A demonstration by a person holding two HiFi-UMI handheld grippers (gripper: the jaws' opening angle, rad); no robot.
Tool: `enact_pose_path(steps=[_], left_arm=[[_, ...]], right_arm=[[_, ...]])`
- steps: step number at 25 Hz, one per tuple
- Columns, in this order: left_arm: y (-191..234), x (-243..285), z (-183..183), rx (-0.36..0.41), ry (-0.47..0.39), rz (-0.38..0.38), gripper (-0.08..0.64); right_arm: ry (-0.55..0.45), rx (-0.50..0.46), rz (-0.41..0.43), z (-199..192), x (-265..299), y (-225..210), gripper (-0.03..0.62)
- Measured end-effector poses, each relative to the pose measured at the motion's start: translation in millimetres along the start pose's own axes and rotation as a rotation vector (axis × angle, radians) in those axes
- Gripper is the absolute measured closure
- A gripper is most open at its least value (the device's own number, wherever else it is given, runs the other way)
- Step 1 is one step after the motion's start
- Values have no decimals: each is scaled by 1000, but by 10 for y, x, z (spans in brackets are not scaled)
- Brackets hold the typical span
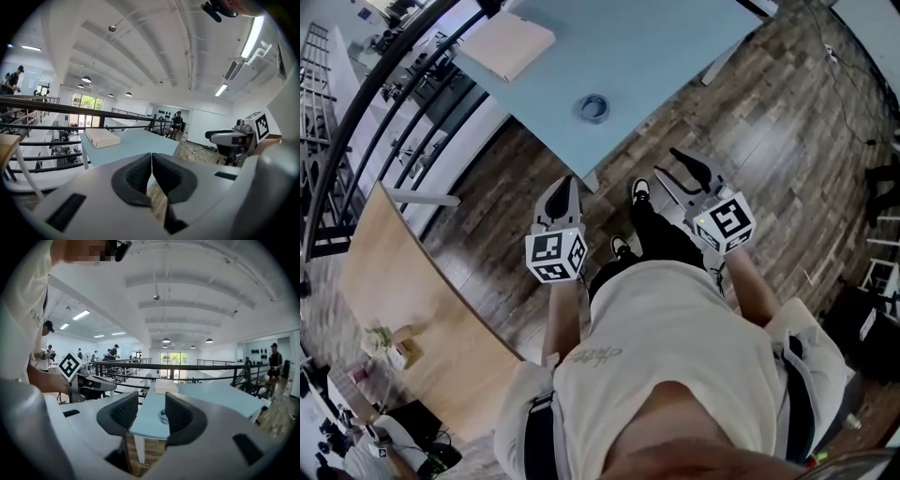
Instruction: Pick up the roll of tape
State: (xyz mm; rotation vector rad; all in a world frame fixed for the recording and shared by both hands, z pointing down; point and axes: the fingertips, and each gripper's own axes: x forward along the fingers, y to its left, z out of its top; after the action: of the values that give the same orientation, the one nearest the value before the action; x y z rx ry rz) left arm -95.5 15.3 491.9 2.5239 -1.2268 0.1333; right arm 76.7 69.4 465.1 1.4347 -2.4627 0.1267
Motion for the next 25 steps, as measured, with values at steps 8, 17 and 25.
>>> enact_pose_path(steps=[8,17,25], left_arm=[[341,382,261,0,6,73,540],[588,1118,735,47,-10,145,540],[742,1569,866,64,19,203,540]], right_arm=[[-27,-3,69,178,637,-417,411],[-36,13,157,265,1287,-1042,411],[-45,42,222,265,1742,-1418,411]])
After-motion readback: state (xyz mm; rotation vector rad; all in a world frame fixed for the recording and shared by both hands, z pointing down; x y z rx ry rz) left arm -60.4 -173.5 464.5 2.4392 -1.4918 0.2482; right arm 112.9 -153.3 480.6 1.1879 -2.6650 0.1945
